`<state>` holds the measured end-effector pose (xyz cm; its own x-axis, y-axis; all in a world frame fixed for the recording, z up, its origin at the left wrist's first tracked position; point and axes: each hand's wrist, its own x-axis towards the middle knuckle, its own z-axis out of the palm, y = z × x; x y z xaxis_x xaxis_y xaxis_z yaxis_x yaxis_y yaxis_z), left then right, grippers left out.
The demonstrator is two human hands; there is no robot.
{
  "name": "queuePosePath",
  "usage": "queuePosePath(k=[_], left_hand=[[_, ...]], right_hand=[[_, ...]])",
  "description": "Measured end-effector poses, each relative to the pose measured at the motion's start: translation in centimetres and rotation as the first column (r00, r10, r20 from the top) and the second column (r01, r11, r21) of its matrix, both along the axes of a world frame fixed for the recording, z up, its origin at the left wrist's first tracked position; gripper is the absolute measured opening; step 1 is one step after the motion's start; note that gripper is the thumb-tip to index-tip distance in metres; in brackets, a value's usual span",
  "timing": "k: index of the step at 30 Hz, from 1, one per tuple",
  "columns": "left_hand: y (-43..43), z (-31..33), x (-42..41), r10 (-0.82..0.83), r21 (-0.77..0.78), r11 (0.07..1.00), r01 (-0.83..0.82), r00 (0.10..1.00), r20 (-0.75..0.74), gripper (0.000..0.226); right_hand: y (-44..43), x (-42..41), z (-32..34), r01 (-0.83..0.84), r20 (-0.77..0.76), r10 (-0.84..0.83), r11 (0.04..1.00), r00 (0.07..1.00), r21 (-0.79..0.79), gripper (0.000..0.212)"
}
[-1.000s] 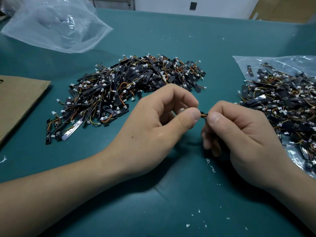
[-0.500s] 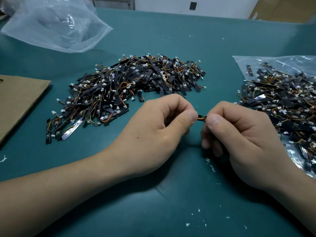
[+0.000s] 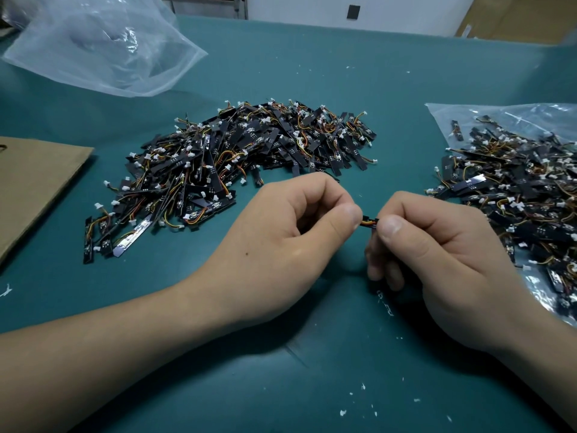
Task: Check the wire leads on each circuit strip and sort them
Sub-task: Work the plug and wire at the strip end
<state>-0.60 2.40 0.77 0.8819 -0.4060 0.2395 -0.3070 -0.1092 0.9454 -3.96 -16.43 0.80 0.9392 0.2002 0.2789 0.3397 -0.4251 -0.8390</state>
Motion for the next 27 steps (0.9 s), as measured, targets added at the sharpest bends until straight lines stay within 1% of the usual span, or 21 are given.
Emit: queuePosePath(k=[3,7,9,12,15,20,24,27], left_hand=[[0.04,0.08,0.03,-0.006,-0.003,1.000,0.006,1.000,-0.008,0.018],[0.06,0.21,-0.04,-0.034,0.008,0.999,0.034,0.999,-0.007,0.018],[0.09,0.21,-0.02,-0.040,0.015,0.999,0.040,0.999,-0.009,0.019],[0.06,0.24,-0.03,-0.066,0.064,0.996,0.065,0.998,0.006,0.019],[0.05,0.22,-0.08,-0.061,0.047,0.997,0.060,0.998,0.004,0.020],[0.10,0.17,-0.19,-0.068,0.080,0.995,0.065,0.997,0.039,0.019],[0.20,0.14,-0.18,-0.065,0.094,0.994,0.059,0.996,0.063,0.019],[0.17,0.05,-0.20,-0.043,0.052,0.998,0.040,0.997,0.066,0.017]], right_hand=[[-0.10,0.00,0.00,-0.027,-0.033,0.027,1.000,0.999,0.001,0.038],[-0.16,0.01,0.07,-0.042,-0.045,0.045,0.997,0.998,0.060,0.037],[-0.19,0.01,0.01,-0.047,-0.049,0.049,0.997,0.998,0.054,0.037],[-0.23,0.03,-0.04,-0.039,-0.048,0.041,0.998,0.998,0.043,0.037],[-0.27,0.08,-0.08,-0.043,-0.048,0.045,0.998,0.998,0.039,0.035],[-0.40,0.15,-0.21,-0.054,-0.050,0.056,0.997,0.997,0.053,0.034],[-0.47,0.06,-0.17,-0.066,-0.051,0.067,0.997,0.996,0.035,0.035],[-0.50,0.10,-0.21,-0.082,-0.048,0.084,0.996,0.995,0.044,0.038]])
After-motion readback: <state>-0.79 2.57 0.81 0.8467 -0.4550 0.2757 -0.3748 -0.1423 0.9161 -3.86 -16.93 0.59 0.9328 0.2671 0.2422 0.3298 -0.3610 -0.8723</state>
